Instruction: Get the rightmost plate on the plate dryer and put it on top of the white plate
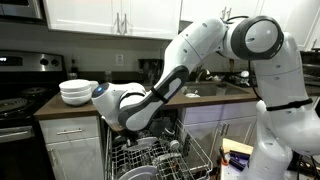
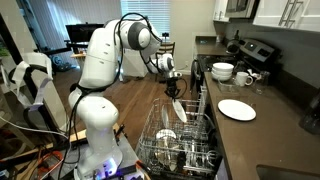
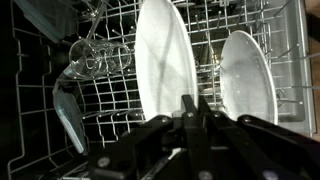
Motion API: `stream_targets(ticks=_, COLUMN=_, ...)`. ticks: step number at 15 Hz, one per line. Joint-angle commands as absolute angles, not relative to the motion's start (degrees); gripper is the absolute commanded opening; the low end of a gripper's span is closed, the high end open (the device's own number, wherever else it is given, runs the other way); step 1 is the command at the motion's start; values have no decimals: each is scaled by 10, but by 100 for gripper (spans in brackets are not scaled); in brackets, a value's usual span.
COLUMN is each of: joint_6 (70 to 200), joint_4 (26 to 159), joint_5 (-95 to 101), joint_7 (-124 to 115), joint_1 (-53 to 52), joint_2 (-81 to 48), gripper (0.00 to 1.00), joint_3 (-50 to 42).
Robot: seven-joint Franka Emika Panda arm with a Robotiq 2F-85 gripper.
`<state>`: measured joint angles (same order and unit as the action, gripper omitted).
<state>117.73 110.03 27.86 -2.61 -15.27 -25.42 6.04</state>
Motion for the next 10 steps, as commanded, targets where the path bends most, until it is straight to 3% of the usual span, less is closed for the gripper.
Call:
stream_targets(ticks=1, joint_6=1155, joint_4=1103, joint_5=294, joint_7=-52, joint_1=-172, joint_2=-239, gripper=6, joint_3=60)
stream_targets(ticks=10, joint_6=1011, joint_4=1094, joint_5=384, joint_7=-192, joint_1=-249, joint_2=-183, gripper=6, joint_3=73)
